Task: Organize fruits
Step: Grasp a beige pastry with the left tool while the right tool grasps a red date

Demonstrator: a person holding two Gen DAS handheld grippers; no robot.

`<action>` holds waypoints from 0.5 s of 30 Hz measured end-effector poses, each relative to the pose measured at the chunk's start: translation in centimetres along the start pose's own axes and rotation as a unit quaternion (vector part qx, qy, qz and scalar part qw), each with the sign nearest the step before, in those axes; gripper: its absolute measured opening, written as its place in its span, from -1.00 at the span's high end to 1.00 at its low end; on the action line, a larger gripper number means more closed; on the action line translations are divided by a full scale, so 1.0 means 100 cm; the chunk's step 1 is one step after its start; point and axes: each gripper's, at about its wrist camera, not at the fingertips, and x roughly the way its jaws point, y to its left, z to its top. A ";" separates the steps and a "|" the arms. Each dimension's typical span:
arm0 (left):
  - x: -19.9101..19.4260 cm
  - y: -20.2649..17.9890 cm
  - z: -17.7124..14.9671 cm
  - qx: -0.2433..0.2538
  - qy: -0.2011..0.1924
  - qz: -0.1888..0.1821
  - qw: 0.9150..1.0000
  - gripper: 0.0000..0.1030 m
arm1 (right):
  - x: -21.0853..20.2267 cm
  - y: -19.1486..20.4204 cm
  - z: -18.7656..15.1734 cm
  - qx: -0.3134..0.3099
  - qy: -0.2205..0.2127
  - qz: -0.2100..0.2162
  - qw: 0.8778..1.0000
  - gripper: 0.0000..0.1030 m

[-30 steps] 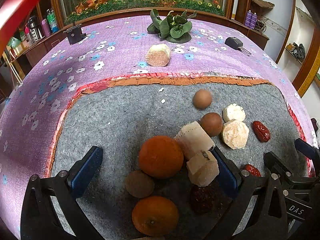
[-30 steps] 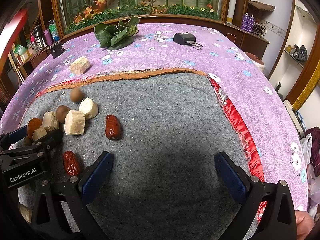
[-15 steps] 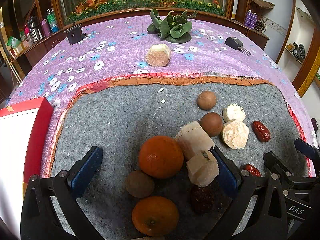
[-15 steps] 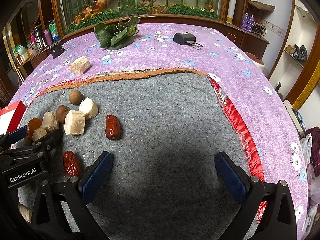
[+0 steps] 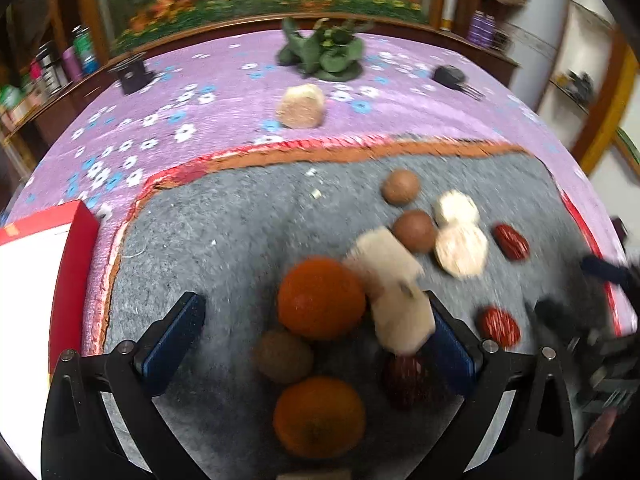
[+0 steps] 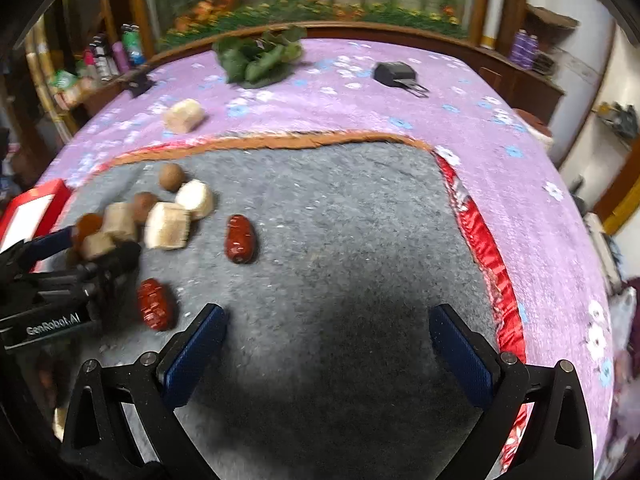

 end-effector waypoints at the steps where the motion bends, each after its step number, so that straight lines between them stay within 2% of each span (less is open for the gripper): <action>1: -0.007 0.000 -0.002 0.009 0.010 -0.005 1.000 -1.00 | -0.004 -0.001 0.001 -0.004 -0.001 0.022 1.000 -0.99; 3: -0.014 0.005 -0.005 0.009 0.043 -0.001 0.999 -1.00 | -0.011 0.001 0.006 -0.011 -0.002 0.065 0.998 -0.94; 4: -0.016 0.009 -0.005 0.007 0.047 0.005 0.999 -1.00 | -0.016 0.005 0.009 -0.018 -0.008 0.082 0.996 -0.94; 7: -0.047 0.017 -0.023 0.023 0.006 0.046 0.999 -1.00 | -0.009 0.028 0.017 -0.057 0.007 0.087 0.995 -0.91; 9: -0.073 0.021 -0.035 0.031 -0.021 0.060 0.998 -1.00 | 0.002 0.046 0.019 -0.077 0.025 0.092 0.993 -0.67; 10: -0.084 0.022 -0.043 0.038 -0.027 0.053 0.997 -1.00 | 0.006 0.052 0.020 -0.083 0.033 0.095 0.991 -0.59; 11: -0.091 0.022 -0.048 0.046 -0.026 0.048 0.997 -1.00 | 0.011 0.061 0.019 -0.093 0.043 0.097 0.990 -0.40; 14: -0.110 0.022 -0.066 0.054 -0.034 0.052 0.997 -1.00 | 0.014 0.084 0.014 -0.139 0.025 0.052 0.989 -0.19; 15: -0.114 0.020 -0.070 0.055 -0.037 0.047 0.997 -1.00 | 0.014 0.085 0.013 -0.143 0.024 0.060 0.988 0.00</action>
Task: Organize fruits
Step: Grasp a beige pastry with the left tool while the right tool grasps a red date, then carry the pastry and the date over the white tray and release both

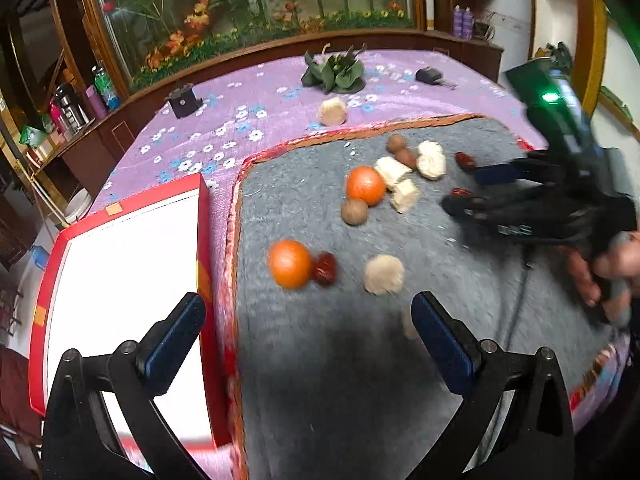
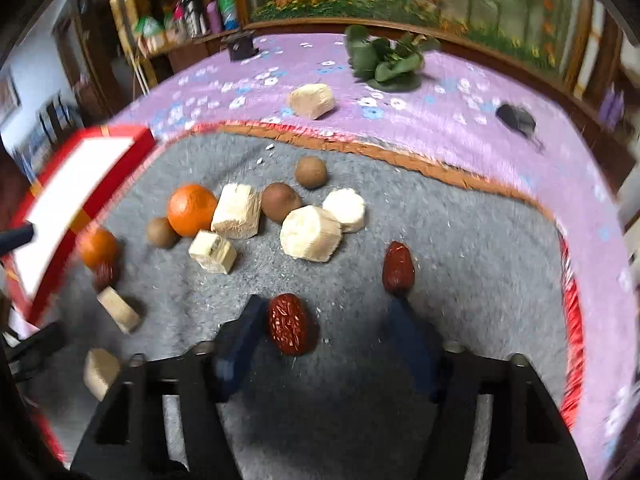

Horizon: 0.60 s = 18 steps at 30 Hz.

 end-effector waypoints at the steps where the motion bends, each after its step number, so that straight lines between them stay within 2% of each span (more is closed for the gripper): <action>1: -0.002 -0.004 -0.002 0.006 0.002 -0.009 1.000 -1.00 | -0.001 -0.001 -0.001 -0.001 -0.001 0.008 1.000 0.11; 3: 0.002 -0.014 -0.002 0.021 0.013 -0.019 1.000 -1.00 | -0.004 -0.004 -0.005 0.001 0.000 0.013 1.000 0.56; 4: 0.006 -0.019 -0.001 0.026 0.016 -0.022 0.999 -0.97 | -0.005 -0.006 -0.005 0.006 0.001 0.018 1.000 0.60; 5: 0.010 -0.024 0.000 0.030 0.018 -0.025 0.999 -0.93 | -0.007 -0.012 -0.008 0.021 0.003 0.033 0.999 0.60; 7: 0.021 -0.033 0.000 0.036 0.032 -0.019 0.999 -0.70 | -0.014 -0.029 -0.016 0.063 0.001 0.068 0.996 0.60; 8: 0.027 -0.035 0.001 0.032 0.040 -0.022 0.998 -0.67 | -0.017 -0.036 -0.020 0.078 0.001 0.080 0.994 0.60; 10: 0.032 -0.038 -0.003 0.019 0.047 -0.058 0.997 -0.45 | -0.024 -0.047 -0.027 0.102 -0.006 0.105 0.989 0.60; 11: 0.036 -0.040 -0.003 0.016 0.054 -0.069 0.996 -0.40 | -0.028 -0.054 -0.032 0.115 -0.012 0.118 0.986 0.60; 13: 0.043 -0.046 -0.003 0.017 0.056 -0.079 0.995 -0.16 | -0.036 -0.064 -0.039 0.135 -0.022 0.132 0.982 0.60; 15: 0.044 -0.049 -0.004 0.019 0.043 -0.079 0.996 -0.13 | -0.042 -0.068 -0.042 0.144 -0.028 0.141 0.979 0.60; 18: 0.045 -0.047 -0.002 0.006 0.037 -0.091 0.995 0.06 | -0.048 -0.072 -0.045 0.158 -0.037 0.151 0.975 0.60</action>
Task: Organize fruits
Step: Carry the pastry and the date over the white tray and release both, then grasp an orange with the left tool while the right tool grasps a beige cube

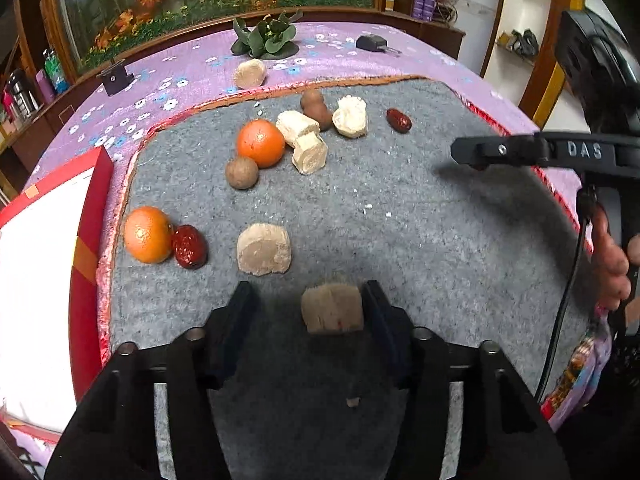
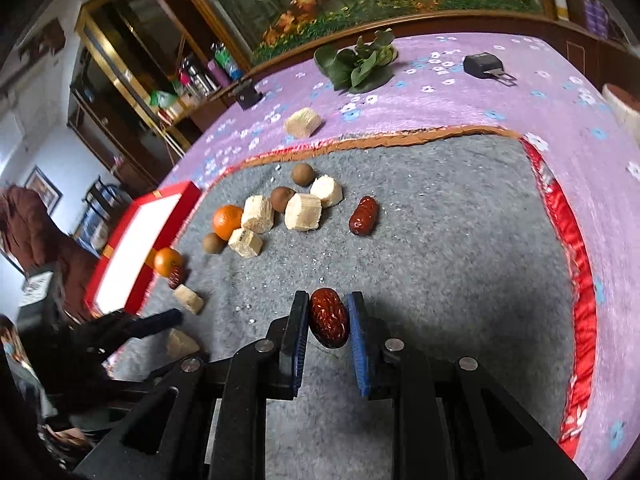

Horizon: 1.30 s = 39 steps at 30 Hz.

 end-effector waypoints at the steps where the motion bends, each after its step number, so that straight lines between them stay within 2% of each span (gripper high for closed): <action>1: -0.001 0.000 0.001 -0.001 -0.003 -0.005 1.000 0.15 | -0.001 0.001 -0.001 -0.002 -0.003 -0.001 1.000 0.60; 2: 0.000 -0.001 0.001 0.001 -0.006 -0.011 1.000 0.23 | -0.001 0.001 -0.001 -0.001 -0.002 -0.001 1.000 0.60; 3: -0.001 -0.003 0.001 0.006 -0.010 -0.020 1.000 0.43 | 0.000 0.002 -0.002 0.003 -0.001 0.003 1.000 0.60; 6: -0.004 -0.005 -0.003 0.014 -0.019 -0.025 0.999 0.45 | -0.004 0.007 -0.004 0.005 -0.001 0.011 1.000 0.60; 9: -0.013 0.005 -0.006 -0.004 -0.033 -0.042 0.999 0.45 | -0.007 0.014 -0.004 -0.001 -0.003 0.015 1.000 0.61; 11: -0.025 0.010 -0.006 -0.006 -0.048 -0.035 0.998 0.45 | -0.008 0.025 -0.003 -0.007 0.001 0.028 1.000 0.61; 15: -0.067 0.040 -0.012 -0.031 -0.093 -0.006 0.995 0.45 | 0.000 0.064 0.002 -0.037 0.012 0.064 0.997 0.61; 19: -0.106 0.088 -0.026 -0.062 -0.125 0.060 0.988 0.45 | 0.024 0.122 0.010 -0.073 0.033 0.113 0.990 0.62; 24: -0.120 0.151 -0.053 -0.112 -0.117 0.149 0.975 0.45 | 0.069 0.204 0.013 -0.118 0.059 0.166 0.977 0.62; 27: -0.111 0.179 -0.062 -0.133 -0.103 0.165 0.972 0.45 | 0.094 0.246 0.007 -0.140 0.069 0.186 0.970 0.62; 32: -0.095 0.204 -0.074 -0.159 -0.083 0.177 0.968 0.44 | 0.130 0.282 -0.009 -0.169 0.090 0.164 0.968 0.62; 35: -0.089 0.208 -0.077 -0.161 -0.071 0.193 0.965 0.43 | 0.143 0.294 -0.015 -0.176 0.097 0.154 0.967 0.47; 36: -0.087 0.208 -0.076 -0.164 -0.065 0.194 0.965 0.43 | 0.146 0.298 -0.016 -0.175 0.102 0.154 0.967 0.27; 38: -0.090 0.209 -0.076 -0.165 -0.068 0.198 0.964 0.32 | 0.140 0.294 -0.012 -0.164 0.095 0.160 0.969 0.22; 39: -0.094 0.206 -0.075 -0.162 -0.076 0.201 0.963 0.11 | 0.130 0.287 -0.008 -0.157 0.080 0.165 0.970 0.22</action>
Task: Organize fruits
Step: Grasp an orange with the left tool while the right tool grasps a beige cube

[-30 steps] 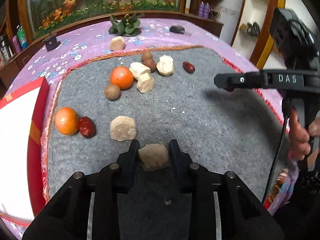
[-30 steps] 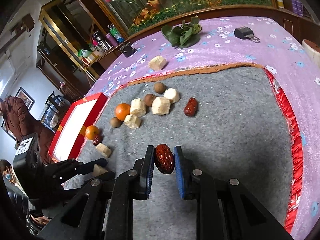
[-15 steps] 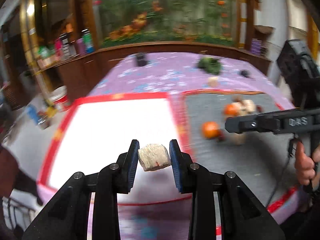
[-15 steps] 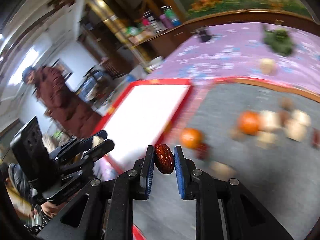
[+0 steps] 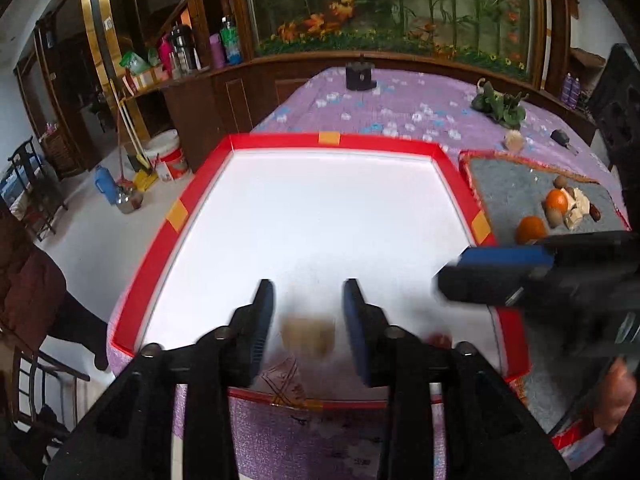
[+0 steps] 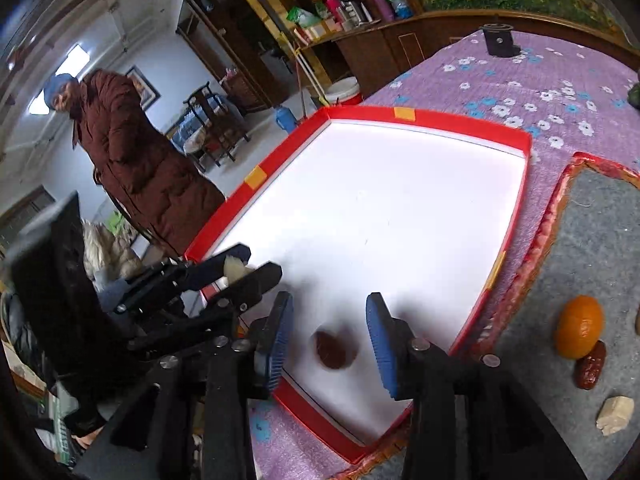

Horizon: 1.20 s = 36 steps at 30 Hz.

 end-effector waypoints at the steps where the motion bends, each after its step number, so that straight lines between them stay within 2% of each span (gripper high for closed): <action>1: -0.006 -0.002 0.002 0.001 -0.012 0.000 1.000 -0.10 | -0.011 -0.003 0.000 0.001 -0.011 -0.001 1.000 0.22; 4: -0.023 -0.012 0.007 0.010 -0.046 -0.036 0.998 -0.24 | -0.055 -0.026 -0.003 -0.005 -0.051 -0.042 0.998 0.19; 6: -0.029 -0.023 0.010 0.023 -0.057 -0.060 0.996 -0.27 | -0.089 -0.054 -0.014 0.010 -0.075 -0.077 0.994 -0.02; 10: -0.032 -0.056 0.013 0.073 -0.063 -0.076 0.992 -0.27 | -0.118 -0.090 -0.040 0.020 -0.065 -0.127 0.990 -0.06; 13: -0.031 -0.079 0.012 0.102 -0.058 -0.087 0.989 -0.27 | -0.117 -0.106 -0.060 0.025 -0.040 -0.128 0.991 -0.06; 15: -0.032 -0.093 0.012 0.126 -0.054 -0.091 0.986 -0.27 | -0.109 -0.104 -0.063 0.008 -0.033 -0.137 0.990 -0.06; 19: -0.035 -0.107 0.017 0.154 -0.048 -0.079 0.984 -0.27 | -0.089 -0.106 -0.064 -0.005 -0.014 -0.160 0.987 -0.05; 21: -0.035 -0.110 0.020 0.158 -0.044 -0.081 0.983 -0.27 | -0.072 -0.110 -0.059 -0.002 0.011 -0.175 0.984 0.06; 22: -0.035 -0.112 0.022 0.162 -0.042 -0.087 0.982 -0.27 | -0.072 -0.108 -0.059 -0.011 0.003 -0.183 0.983 0.12; 23: -0.034 -0.114 0.025 0.167 -0.041 -0.091 0.981 -0.27 | -0.071 -0.106 -0.060 -0.018 0.009 -0.183 0.983 0.39; 24: -0.032 -0.117 0.027 0.172 -0.038 -0.094 0.980 -0.27 | -0.072 -0.106 -0.061 -0.020 0.010 -0.188 0.982 0.44; 26: -0.027 -0.125 0.031 0.193 -0.033 -0.099 0.976 -0.27 | -0.079 -0.109 -0.064 -0.013 0.009 -0.191 0.982 0.45; 32: 0.003 -0.157 0.040 0.274 -0.001 -0.136 0.952 -0.27 | -0.130 -0.137 -0.082 0.049 -0.022 -0.150 0.987 0.44; 36: 0.025 -0.168 0.052 0.274 0.026 -0.153 0.949 -0.27 | -0.161 -0.155 -0.093 0.095 -0.049 -0.132 0.985 0.44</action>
